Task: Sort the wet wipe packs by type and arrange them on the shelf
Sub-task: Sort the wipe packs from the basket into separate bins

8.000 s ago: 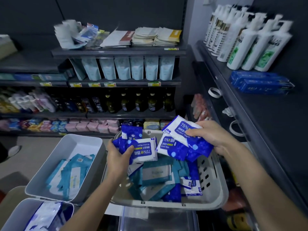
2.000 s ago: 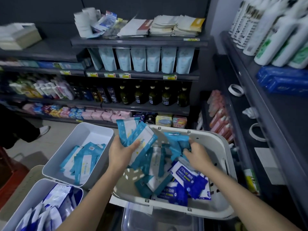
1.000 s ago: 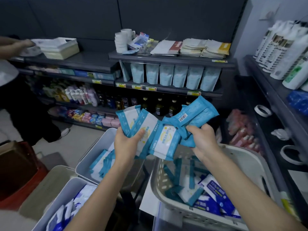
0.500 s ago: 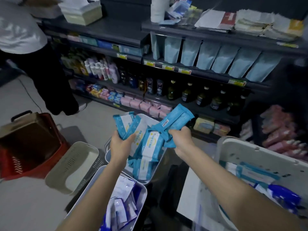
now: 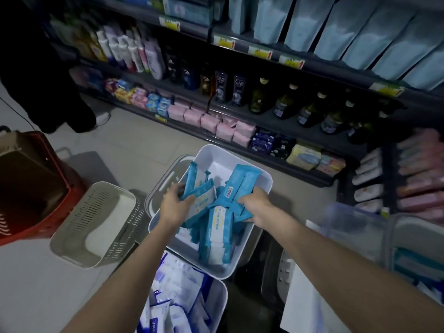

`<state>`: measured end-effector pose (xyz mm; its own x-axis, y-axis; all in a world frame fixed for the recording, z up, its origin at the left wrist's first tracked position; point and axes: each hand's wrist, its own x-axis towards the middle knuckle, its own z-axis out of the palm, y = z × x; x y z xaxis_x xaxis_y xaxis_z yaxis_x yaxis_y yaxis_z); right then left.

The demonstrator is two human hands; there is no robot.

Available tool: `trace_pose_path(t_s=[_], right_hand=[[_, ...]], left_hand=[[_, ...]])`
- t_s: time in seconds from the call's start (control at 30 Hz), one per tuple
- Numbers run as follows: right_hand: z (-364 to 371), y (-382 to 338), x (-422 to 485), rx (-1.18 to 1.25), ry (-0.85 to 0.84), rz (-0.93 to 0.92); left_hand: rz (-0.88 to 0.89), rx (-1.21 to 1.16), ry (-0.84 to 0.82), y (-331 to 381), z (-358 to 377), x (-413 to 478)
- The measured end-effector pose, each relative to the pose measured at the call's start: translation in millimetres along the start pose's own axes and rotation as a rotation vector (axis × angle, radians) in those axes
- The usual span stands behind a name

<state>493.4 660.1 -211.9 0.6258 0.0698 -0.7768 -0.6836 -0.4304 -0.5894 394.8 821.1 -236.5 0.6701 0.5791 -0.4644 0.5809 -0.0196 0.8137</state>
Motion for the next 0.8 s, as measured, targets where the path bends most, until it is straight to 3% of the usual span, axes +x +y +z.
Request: trace_pose_path(t_s=[0.13,0.33,0.57,0.8], right_hand=[[0,0,20,-0.102,-0.01,-0.02],[-4,1,28,-0.491,0.101,-0.129],[-33,-27,-40,-0.568,0.079,-0.369],[-121,-20,-139,-0.566,0.088,-0.572]], left_hand=[[0.06,0.271,0.003,-6,-1,14],[0.355,0.667,-0.037,-4,4,2],[0.578,0.631,-0.085,35,14,-46],[0.809,0.706,-0.141,91,41,-118]])
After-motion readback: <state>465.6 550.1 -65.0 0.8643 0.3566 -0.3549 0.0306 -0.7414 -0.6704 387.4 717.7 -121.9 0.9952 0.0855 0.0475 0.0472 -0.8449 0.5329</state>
